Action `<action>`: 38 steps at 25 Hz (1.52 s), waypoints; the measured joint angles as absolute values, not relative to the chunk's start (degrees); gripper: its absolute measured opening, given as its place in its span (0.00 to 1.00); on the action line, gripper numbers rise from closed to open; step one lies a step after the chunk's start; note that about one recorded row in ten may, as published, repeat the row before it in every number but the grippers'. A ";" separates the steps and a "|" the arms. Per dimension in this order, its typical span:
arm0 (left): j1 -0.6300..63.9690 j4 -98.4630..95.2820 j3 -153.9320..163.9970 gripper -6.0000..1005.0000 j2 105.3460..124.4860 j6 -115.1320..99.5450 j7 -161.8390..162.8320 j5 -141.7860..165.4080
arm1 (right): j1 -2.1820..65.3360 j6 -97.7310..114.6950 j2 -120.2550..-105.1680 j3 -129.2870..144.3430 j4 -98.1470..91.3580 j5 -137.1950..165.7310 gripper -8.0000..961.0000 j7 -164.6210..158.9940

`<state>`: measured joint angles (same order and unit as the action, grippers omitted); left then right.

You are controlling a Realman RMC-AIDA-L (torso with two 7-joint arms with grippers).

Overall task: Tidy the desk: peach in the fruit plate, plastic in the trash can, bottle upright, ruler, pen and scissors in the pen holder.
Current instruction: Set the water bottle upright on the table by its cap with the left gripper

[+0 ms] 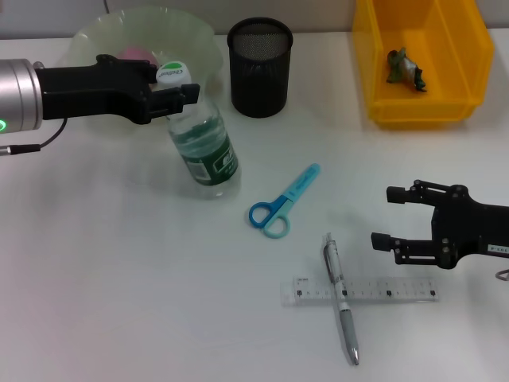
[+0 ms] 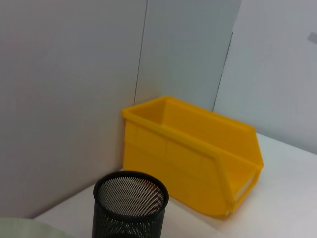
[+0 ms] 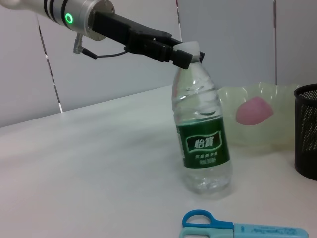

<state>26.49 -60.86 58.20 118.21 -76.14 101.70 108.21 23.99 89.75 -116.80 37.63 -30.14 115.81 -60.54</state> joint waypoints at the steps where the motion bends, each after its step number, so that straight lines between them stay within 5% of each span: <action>1: 26.30 -60.84 58.19 0.45 118.21 -76.18 101.19 107.83 | 23.99 89.75 -116.80 37.63 -30.14 115.81 0.85 -60.54; 38: 18.87 -57.72 47.43 0.46 118.18 -72.50 87.40 101.13 | 25.05 89.83 -118.12 37.41 -30.14 115.48 0.85 -60.21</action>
<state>18.87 -57.72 47.43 118.18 -72.50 87.40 101.13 25.05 89.83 -118.12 37.41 -30.14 115.48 -60.21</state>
